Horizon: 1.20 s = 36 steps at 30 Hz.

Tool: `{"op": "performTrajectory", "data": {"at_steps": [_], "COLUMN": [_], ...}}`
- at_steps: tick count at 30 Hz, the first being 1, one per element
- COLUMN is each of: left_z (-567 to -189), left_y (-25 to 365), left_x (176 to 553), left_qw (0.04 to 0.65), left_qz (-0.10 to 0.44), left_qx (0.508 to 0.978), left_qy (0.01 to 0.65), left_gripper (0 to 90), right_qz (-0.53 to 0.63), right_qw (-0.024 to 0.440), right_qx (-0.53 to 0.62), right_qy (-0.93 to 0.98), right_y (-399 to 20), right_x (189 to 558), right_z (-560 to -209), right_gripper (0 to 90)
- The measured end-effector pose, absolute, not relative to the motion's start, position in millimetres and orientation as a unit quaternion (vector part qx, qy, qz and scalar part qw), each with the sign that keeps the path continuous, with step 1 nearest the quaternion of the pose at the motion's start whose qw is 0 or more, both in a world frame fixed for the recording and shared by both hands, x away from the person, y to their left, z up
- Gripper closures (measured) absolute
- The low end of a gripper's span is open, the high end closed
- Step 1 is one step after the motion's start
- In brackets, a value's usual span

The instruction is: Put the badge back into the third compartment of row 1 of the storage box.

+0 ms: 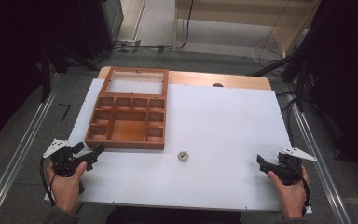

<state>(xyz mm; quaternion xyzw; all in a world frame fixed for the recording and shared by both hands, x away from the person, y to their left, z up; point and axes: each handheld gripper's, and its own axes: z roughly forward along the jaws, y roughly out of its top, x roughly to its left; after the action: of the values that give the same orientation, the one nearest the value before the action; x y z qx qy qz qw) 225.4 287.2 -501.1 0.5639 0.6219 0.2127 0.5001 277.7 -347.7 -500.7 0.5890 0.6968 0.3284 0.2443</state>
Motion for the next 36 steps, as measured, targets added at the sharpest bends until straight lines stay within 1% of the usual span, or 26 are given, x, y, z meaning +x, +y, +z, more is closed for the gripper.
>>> {"op": "performTrajectory", "data": {"at_steps": [12, 36], "left_z": [-498.0, -499.2], "left_y": [280.1, 276.4], "left_x": [221.8, 221.5], "left_qw": [0.501, 0.498], "left_qz": [0.203, 0.198], "left_qx": [0.574, 0.581], "left_qy": [0.615, 0.612], "left_gripper": [7.8, 7.8], "right_qz": [0.337, 0.365], "right_qw": [0.235, 0.193], "right_qx": [0.582, 0.578], "right_qy": [0.702, 0.704], "right_y": [-346.0, -337.0], "right_x": [274.9, 280.3], "right_z": [-498.8, -499.7], "right_gripper": [11.4, 11.9]}}
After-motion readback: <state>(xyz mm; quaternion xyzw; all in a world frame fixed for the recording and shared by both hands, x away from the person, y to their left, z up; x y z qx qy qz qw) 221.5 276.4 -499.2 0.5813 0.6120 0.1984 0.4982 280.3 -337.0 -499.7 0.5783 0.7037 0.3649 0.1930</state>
